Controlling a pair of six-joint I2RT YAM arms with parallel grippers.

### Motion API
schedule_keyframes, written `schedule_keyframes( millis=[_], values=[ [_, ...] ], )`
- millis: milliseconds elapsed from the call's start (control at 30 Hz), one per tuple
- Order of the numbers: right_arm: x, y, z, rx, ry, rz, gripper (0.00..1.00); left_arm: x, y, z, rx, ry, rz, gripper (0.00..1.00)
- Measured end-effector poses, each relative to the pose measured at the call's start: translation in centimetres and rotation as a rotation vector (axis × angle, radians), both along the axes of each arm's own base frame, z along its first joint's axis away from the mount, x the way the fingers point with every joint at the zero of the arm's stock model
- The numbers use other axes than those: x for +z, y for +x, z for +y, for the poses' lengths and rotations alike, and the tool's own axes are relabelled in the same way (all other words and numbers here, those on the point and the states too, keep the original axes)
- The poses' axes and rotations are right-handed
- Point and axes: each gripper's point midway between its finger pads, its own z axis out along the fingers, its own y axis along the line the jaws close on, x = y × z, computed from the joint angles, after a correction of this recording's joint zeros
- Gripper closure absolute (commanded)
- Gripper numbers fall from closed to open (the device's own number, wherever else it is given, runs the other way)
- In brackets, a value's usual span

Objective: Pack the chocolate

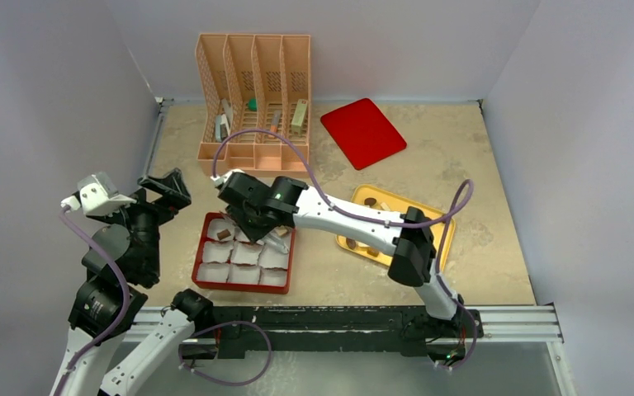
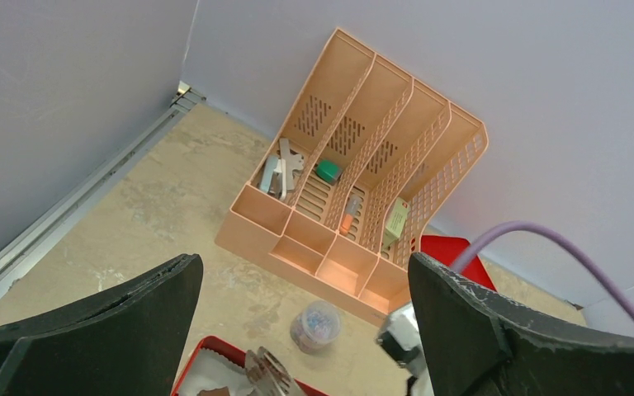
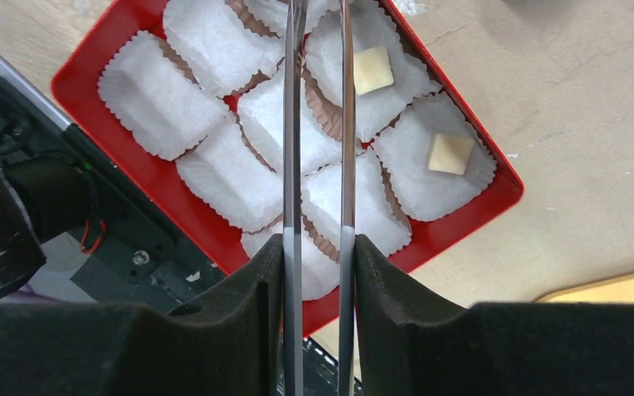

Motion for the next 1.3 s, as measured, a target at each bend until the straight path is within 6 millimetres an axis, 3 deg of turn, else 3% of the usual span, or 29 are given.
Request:
schedule_keyframes(
  millis=[200,500,633,833,1033,1200,1267,1300],
  values=[
    [3.4,-0.2,-1.5,-0.016,0.053,-0.036,0.65,-1.1,0.4,-0.2,0.0,0.012,0.022,0.05],
    [6.5,-0.4,-6.9,-0.11,0.043,-0.103,0.63,-4.8,2.3,-1.9,-0.042,0.058,0.114,0.05],
    [5.5,-0.1,-10.0,-0.179,-0.025,-0.115,0.63,-6.3,3.8,-3.6,-0.096,0.084,0.172,0.05],
    [2.8,0.1,-16.7,-0.315,-0.154,-0.077,0.62,-8.7,5.5,-6.2,-0.19,0.122,0.27,0.05],
    [2.9,-0.6,-23.3,-0.45,-0.176,-0.038,0.6,-10.2,6.0,-7.3,-0.237,0.141,0.313,0.05],
    [3.1,-1.8,-26.0,-0.511,-0.182,-0.011,0.59,-10.3,5.9,-7.3,-0.241,0.145,0.308,0.05],
    [2.6,-2.3,-26.5,-0.518,-0.198,0.01,0.59,-10.3,5.9,-7.3,-0.241,0.146,0.306,0.05],
    [1.3,-3.1,-27.5,-0.529,-0.245,0.046,0.59,-10.5,5.9,-7.2,-0.242,0.149,0.308,0.05]
  ],
)
